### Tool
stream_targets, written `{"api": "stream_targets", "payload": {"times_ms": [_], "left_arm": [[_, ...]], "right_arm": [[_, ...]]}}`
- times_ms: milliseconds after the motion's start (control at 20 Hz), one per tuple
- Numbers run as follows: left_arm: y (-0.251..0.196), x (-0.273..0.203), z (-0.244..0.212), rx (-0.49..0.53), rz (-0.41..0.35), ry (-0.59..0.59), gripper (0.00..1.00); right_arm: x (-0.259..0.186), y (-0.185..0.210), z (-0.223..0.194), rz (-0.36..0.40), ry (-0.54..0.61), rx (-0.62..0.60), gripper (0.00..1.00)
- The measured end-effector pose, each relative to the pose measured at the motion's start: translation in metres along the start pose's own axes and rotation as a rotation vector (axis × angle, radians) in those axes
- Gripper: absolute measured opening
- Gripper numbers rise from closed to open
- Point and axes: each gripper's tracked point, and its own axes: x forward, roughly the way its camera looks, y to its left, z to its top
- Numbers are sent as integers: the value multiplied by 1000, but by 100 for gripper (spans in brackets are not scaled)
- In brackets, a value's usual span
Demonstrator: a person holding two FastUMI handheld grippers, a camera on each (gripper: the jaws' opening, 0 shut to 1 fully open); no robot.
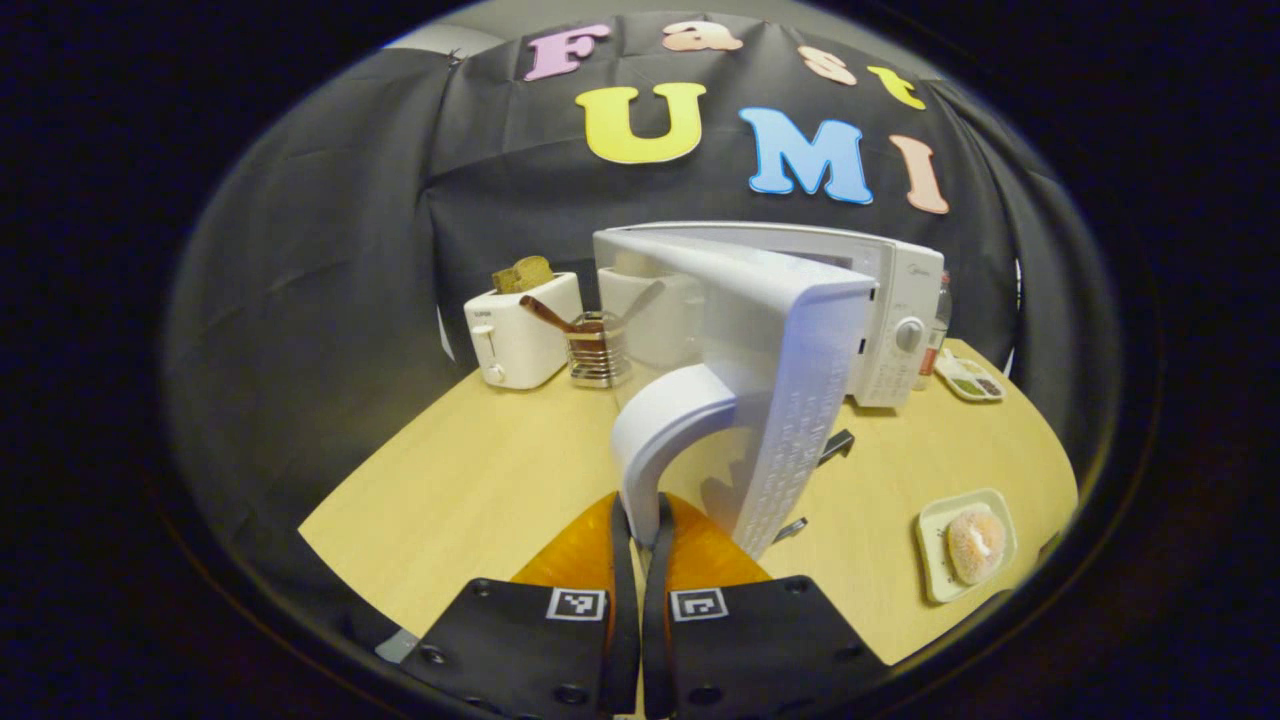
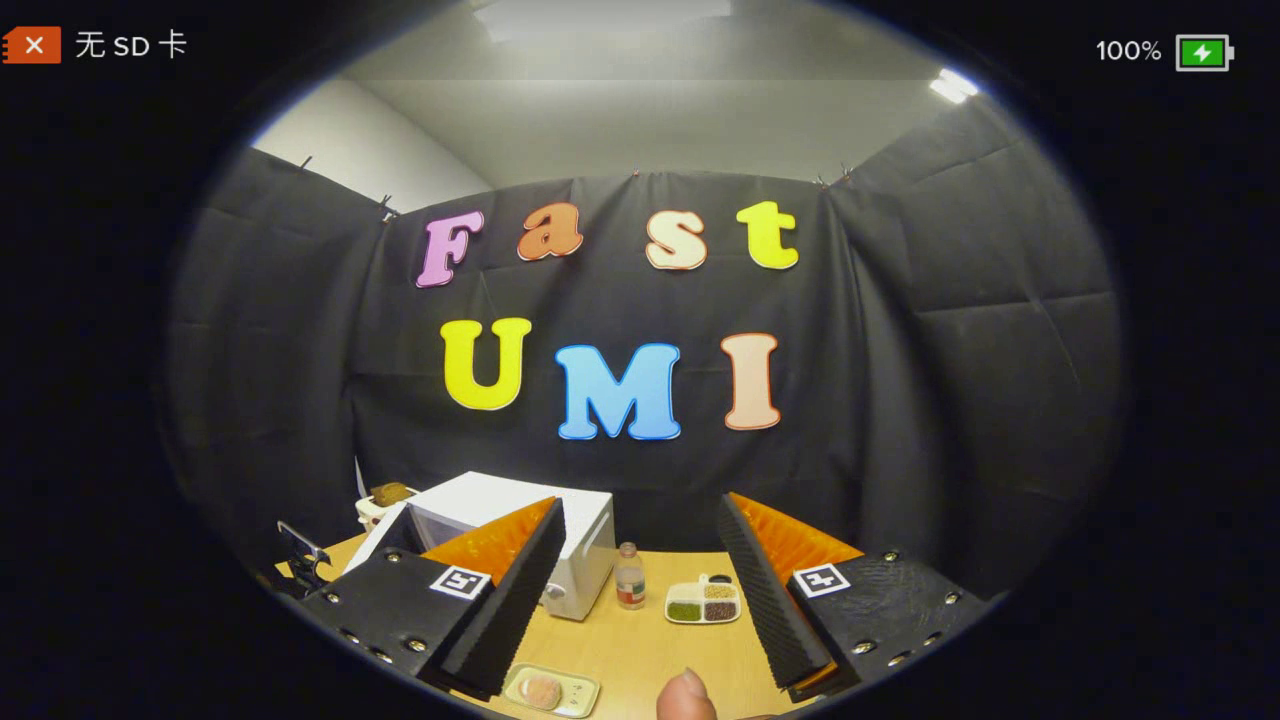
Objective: Open the microwave oven with the left hand, put the food in, and close the microwave oven.
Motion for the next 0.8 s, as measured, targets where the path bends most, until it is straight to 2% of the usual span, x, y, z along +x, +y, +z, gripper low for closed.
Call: {"api": "stream_targets", "payload": {"times_ms": [100,200,350,550,650,750,800], "left_arm": [[15,1,-1,22,-35,-17,10],[37,0,-3,7,-71,-41,10],[71,3,-7,-45,-136,-49,10],[97,8,-11,-33,-242,-19,14],[101,4,-12,-60,-289,28,19],[111,-4,-5,-71,-288,-7,32],[115,-13,0,-68,-279,-26,45]], "right_arm": [[-5,12,-8,-6,17,23,94],[-5,20,-19,-46,34,-32,94],[-3,52,-51,-75,102,-74,94],[2,96,-86,-99,180,-61,94],[2,114,-104,-96,220,-59,95],[4,125,-122,-88,257,-87,95],[6,129,-134,-76,283,-99,95]]}}
